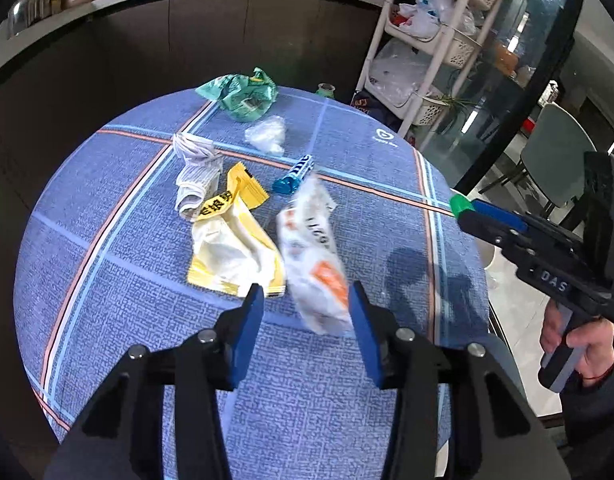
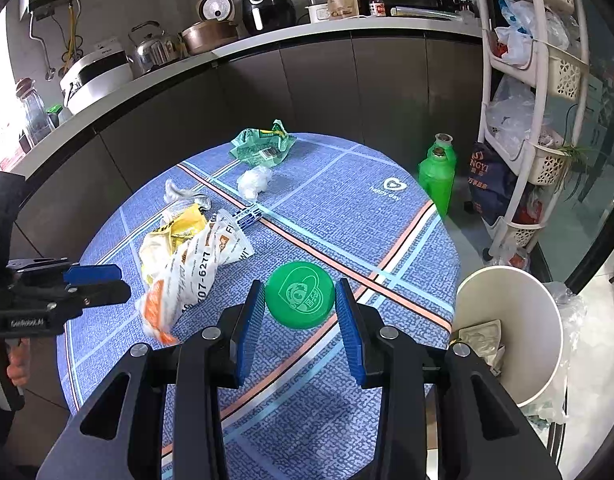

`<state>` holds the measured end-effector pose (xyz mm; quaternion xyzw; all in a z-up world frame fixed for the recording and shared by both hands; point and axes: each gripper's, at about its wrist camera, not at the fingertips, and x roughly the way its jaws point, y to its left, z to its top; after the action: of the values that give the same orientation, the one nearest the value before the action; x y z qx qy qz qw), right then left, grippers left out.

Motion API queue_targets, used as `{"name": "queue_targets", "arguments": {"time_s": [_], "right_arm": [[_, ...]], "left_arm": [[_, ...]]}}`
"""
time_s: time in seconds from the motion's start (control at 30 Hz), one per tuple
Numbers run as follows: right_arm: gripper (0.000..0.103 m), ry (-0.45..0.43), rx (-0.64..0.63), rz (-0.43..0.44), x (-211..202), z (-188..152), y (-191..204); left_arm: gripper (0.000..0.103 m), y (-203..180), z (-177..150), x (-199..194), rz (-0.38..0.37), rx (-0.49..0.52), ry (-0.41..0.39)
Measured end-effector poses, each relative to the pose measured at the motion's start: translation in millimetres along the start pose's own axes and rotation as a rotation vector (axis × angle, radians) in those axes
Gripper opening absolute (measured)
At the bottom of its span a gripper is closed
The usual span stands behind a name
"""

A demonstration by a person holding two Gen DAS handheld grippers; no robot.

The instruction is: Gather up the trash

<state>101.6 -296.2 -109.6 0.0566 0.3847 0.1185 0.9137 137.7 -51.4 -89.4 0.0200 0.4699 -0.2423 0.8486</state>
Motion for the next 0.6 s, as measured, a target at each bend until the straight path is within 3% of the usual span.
{"name": "queue_targets", "arguments": {"time_s": [0.13, 0.27, 0.37, 0.4, 0.5, 0.6], "right_arm": [[0.034, 0.008, 0.002, 0.001, 3, 0, 0], [0.034, 0.010, 0.002, -0.002, 4, 0, 0], [0.034, 0.015, 0.002, -0.003, 4, 0, 0], [0.034, 0.017, 0.001, -0.003, 5, -1, 0], [0.034, 0.016, 0.002, -0.002, 4, -1, -1], [0.034, 0.013, 0.010, 0.000, 4, -2, -3]], "left_arm": [[0.060, -8, 5, 6, -0.003, 0.014, 0.003], [0.062, -8, 12, 32, -0.001, 0.001, 0.044], [0.049, -10, 19, 52, 0.001, 0.008, 0.074], [0.040, -10, 20, 60, 0.000, 0.013, 0.097], [0.040, -10, 22, 72, 0.009, 0.016, 0.115], [0.031, -12, 24, 72, 0.005, 0.010, 0.113]]}}
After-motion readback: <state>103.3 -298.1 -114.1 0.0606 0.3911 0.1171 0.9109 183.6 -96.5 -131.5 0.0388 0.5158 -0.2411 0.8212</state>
